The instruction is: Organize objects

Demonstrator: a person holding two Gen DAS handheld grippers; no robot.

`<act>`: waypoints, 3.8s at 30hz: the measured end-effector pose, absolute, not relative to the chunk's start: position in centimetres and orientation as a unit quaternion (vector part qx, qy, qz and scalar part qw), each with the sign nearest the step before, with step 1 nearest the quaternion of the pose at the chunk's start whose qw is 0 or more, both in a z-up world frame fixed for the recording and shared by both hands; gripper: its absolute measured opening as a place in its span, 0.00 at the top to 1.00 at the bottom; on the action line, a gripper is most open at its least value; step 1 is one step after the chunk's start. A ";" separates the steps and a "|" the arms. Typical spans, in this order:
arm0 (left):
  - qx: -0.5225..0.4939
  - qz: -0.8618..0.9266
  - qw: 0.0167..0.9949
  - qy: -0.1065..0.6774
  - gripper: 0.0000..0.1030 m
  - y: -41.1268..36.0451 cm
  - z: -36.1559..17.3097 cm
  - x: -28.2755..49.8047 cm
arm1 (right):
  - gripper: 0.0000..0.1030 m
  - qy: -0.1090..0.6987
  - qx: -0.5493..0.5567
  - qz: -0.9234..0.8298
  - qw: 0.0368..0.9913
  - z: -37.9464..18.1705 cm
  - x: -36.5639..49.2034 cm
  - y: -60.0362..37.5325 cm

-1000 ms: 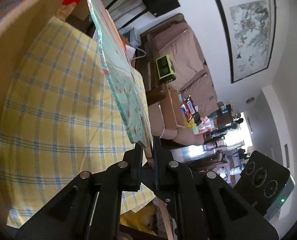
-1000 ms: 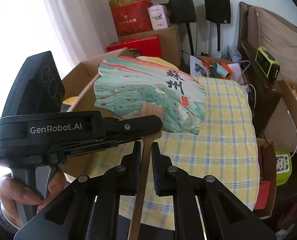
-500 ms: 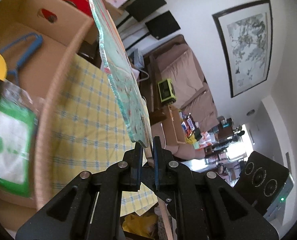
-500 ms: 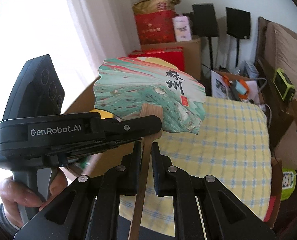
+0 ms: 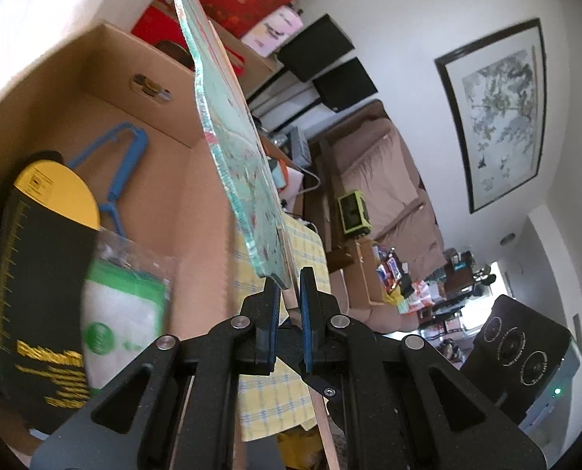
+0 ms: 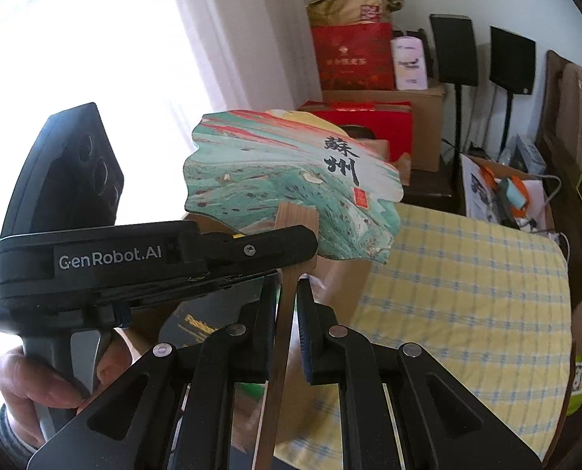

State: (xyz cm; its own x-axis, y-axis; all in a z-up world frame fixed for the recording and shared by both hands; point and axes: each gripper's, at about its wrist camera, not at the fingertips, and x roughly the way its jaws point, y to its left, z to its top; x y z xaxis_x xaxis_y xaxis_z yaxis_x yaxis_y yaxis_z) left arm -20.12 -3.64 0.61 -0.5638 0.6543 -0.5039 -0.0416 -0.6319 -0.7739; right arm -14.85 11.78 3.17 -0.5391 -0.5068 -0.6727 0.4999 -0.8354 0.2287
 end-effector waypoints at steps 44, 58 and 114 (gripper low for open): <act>-0.491 0.812 0.138 -0.283 0.63 -12.0 -2.6 -21.0 | 0.83 -0.028 0.480 -0.837 0.260 -2.8 -21.9 5.7; -0.436 0.885 0.087 -0.136 0.45 -10.2 1.9 -14.1 | 0.30 -0.006 0.403 -0.885 0.233 2.7 -15.6 10.7; -0.398 0.914 0.066 -0.051 0.00 -0.3 1.7 -0.1 | 0.00 0.021 0.344 -0.938 0.037 2.0 1.1 24.8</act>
State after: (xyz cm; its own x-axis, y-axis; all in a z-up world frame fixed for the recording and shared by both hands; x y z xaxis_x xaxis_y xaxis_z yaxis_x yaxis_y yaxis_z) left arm -0.11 -0.34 1.71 -0.6745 0.1615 -0.7204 -0.0798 -0.9860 -0.1463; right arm 1.12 24.76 1.95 -0.7611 -0.0550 -0.6462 0.0839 -0.9964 -0.0140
